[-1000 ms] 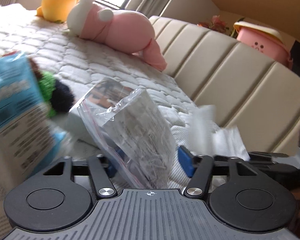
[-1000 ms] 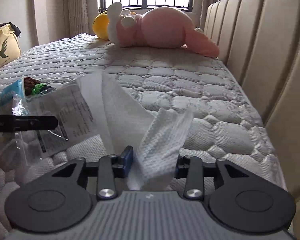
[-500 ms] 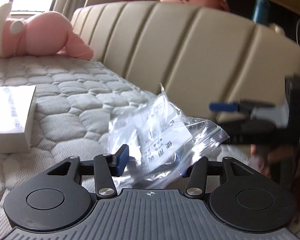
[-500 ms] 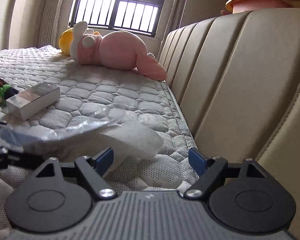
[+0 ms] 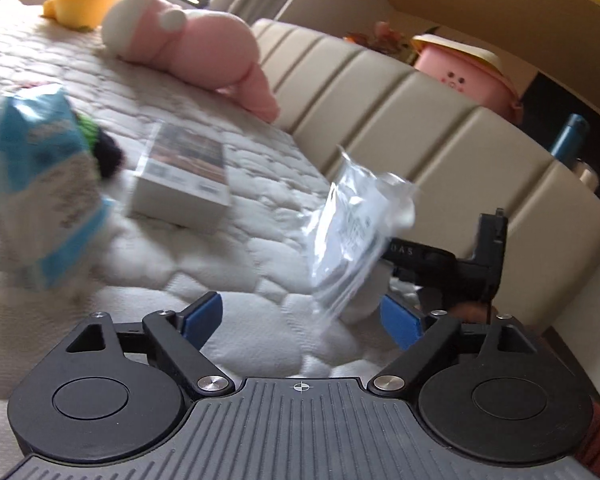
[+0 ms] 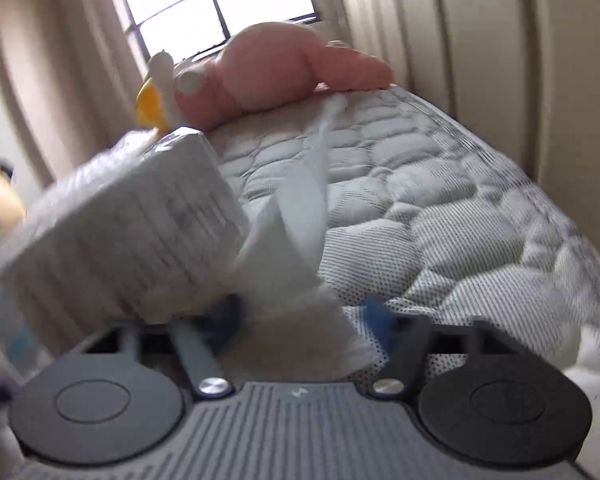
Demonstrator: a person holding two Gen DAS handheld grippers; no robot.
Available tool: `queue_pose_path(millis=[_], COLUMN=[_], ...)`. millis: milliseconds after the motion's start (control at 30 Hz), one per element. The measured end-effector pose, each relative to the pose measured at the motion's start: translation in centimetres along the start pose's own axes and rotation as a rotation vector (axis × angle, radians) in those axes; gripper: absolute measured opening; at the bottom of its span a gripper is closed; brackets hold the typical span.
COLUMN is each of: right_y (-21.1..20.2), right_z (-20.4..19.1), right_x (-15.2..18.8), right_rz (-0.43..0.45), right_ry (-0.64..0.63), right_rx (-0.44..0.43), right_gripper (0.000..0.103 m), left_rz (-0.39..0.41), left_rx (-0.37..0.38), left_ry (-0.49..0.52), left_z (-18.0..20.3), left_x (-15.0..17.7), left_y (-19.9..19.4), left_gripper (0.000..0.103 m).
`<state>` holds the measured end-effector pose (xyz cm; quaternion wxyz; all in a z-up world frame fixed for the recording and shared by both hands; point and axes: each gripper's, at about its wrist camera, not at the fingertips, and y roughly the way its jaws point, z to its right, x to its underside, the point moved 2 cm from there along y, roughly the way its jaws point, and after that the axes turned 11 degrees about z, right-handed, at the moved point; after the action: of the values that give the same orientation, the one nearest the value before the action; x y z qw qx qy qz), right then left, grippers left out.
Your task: Organize objects
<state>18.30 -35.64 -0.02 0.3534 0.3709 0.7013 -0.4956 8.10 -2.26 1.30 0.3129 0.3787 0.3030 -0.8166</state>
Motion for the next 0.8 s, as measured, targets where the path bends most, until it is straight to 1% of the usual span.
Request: queue_pose_path(millis=[33, 67, 100, 167, 200, 233, 267, 333, 400, 467, 500, 567, 633, 700, 733, 767, 800], right_y=[-0.5, -1.3, -2.2, -4.5, -5.7, -6.9, -7.9, -9.1, -9.9, -9.9, -9.8, -8.9, -7.9, -6.9, -6.4, -6.0, -5.7], right_z=[0.0, 0.2, 0.4, 0.6, 0.7, 0.6, 0.4, -0.9, -2.9, -5.7, -7.1, -9.6, -11.8, -14.0, -15.2, -16.4, -17.6], right_x=[-0.2, -0.5, -0.8, -1.4, -1.8, -2.2, -2.6, -3.4, -4.0, -4.2, -4.3, -4.4, -4.5, -4.8, -5.0, -5.2, -5.5], right_rz=[-0.004, 0.005, 0.017, 0.069, 0.094, 0.114, 0.132, 0.163, 0.183, 0.190, 0.192, 0.184, 0.177, 0.177, 0.179, 0.183, 0.191], right_ry=[-0.006, -0.011, -0.023, -0.092, -0.105, -0.096, -0.076, -0.048, -0.050, -0.073, -0.072, -0.033, 0.021, 0.060, 0.068, 0.060, 0.042], right_rx=[0.003, 0.029, 0.058, 0.139, 0.163, 0.164, 0.140, 0.054, -0.028, -0.119, -0.168, -0.283, -0.386, -0.458, -0.485, -0.508, -0.521], right_gripper=[0.012, 0.008, 0.008, 0.008, 0.008, 0.008, 0.008, 0.008, 0.008, 0.008, 0.008, 0.008, 0.008, 0.008, 0.008, 0.008, 0.009], left_rz=[0.010, 0.020, 0.031, 0.062, 0.085, 0.109, 0.137, 0.202, 0.260, 0.279, 0.267, 0.207, 0.130, 0.079, 0.072, 0.070, 0.061], left_rx=[-0.008, -0.017, -0.026, -0.054, -0.068, -0.081, -0.099, -0.148, -0.232, -0.317, -0.342, -0.346, -0.297, -0.246, -0.238, -0.234, -0.227], left_ry=[-0.007, -0.015, -0.022, -0.045, -0.064, -0.084, -0.104, -0.139, -0.154, -0.130, -0.113, -0.102, -0.111, -0.079, -0.033, 0.024, 0.073], left_z=[-0.6, -1.2, -1.8, -3.1, -3.8, -4.4, -5.0, -6.2, -7.2, -8.0, -8.3, -9.0, -9.6, -9.6, -9.3, -8.9, -8.5], left_x=[-0.2, -0.4, -0.6, -1.2, -1.5, -1.9, -2.3, -3.1, -4.1, -5.1, -5.6, -6.4, -6.7, -6.6, -6.3, -6.0, -5.6], left_y=[-0.6, -1.2, -1.8, -3.1, -3.8, -4.3, -4.9, -5.8, -6.4, -6.3, -5.8, -4.0, -1.7, 0.4, 1.0, 1.5, 1.8], left_gripper=[0.093, 0.093, 0.093, 0.093, 0.093, 0.093, 0.093, 0.093, 0.094, 0.095, 0.096, 0.097, 0.097, 0.097, 0.094, 0.083, 0.059])
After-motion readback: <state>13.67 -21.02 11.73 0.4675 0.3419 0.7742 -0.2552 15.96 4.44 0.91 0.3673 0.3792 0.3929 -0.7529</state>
